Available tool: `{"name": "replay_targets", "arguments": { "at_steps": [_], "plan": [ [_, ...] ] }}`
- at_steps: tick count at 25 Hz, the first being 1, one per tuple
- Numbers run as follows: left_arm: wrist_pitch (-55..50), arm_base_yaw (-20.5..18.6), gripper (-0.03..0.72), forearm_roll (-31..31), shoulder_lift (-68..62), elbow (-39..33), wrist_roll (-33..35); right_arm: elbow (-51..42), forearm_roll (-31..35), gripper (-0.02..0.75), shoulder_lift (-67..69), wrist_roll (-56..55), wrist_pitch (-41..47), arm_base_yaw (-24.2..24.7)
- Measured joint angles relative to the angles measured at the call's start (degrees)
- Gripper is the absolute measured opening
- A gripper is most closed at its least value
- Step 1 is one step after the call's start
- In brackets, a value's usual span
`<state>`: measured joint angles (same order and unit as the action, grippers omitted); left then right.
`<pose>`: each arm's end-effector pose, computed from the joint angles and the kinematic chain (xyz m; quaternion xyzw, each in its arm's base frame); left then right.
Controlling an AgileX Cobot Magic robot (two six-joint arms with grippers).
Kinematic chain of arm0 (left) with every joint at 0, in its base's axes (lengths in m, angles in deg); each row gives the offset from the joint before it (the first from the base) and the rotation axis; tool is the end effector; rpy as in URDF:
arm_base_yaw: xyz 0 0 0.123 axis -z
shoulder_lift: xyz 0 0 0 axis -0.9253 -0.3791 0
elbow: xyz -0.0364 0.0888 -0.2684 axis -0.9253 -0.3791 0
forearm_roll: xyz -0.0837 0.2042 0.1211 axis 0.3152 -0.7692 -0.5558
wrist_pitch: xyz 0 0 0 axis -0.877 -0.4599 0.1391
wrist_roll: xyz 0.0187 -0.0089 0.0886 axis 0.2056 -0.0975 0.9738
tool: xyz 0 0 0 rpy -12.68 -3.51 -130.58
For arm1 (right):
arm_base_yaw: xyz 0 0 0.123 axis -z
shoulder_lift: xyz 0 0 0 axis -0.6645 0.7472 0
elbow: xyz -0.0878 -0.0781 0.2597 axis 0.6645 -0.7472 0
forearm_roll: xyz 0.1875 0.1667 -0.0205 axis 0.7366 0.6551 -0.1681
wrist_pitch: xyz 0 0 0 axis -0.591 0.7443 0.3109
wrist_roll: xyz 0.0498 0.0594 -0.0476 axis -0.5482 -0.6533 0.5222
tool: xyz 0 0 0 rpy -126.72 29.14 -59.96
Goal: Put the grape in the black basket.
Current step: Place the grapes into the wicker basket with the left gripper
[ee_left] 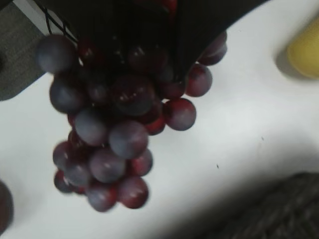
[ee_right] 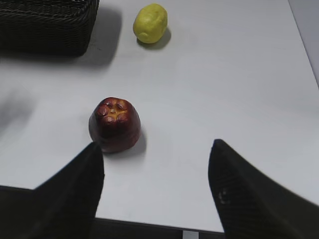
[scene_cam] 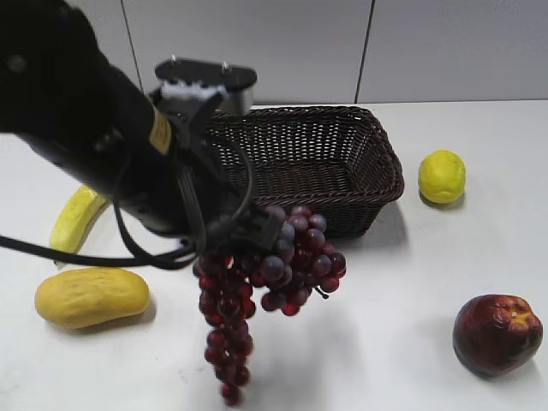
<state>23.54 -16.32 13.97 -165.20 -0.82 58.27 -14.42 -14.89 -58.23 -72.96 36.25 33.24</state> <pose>0.1894 -0.2449 0.2622 0.3265 0.9145 -0.1475 0.1880 -0.0059 0.0039 0.2799 -0.0892 0.8395 0.0529 0.5334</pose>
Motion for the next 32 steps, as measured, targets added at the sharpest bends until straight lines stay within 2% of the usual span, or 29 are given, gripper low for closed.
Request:
{"name": "replay_targets", "arguments": {
  "at_steps": [6,12,21,24,32],
  "plan": [
    [-1.9,0.0,0.164,-7.7,2.8,8.2,0.3,0.0,0.0,0.499,0.0,0.0,0.0,0.0],
    [-0.7,0.0,0.161,-19.7,2.9,15.9,2.3,0.0,0.0,0.499,0.0,0.0,0.0,0.0],
    [15.7,-0.5,0.156,-41.3,-1.6,18.4,2.7,0.0,0.0,0.499,0.0,0.0,0.0,0.0],
    [18.5,-1.6,0.156,-43.8,-5.4,18.4,2.9,0.0,0.0,0.499,0.0,0.0,0.0,0.0],
    [19.6,-7.1,0.153,-45.2,-14.4,18.4,2.9,0.0,0.0,0.499,0.0,0.0,0.0,0.0]
  ]
}}
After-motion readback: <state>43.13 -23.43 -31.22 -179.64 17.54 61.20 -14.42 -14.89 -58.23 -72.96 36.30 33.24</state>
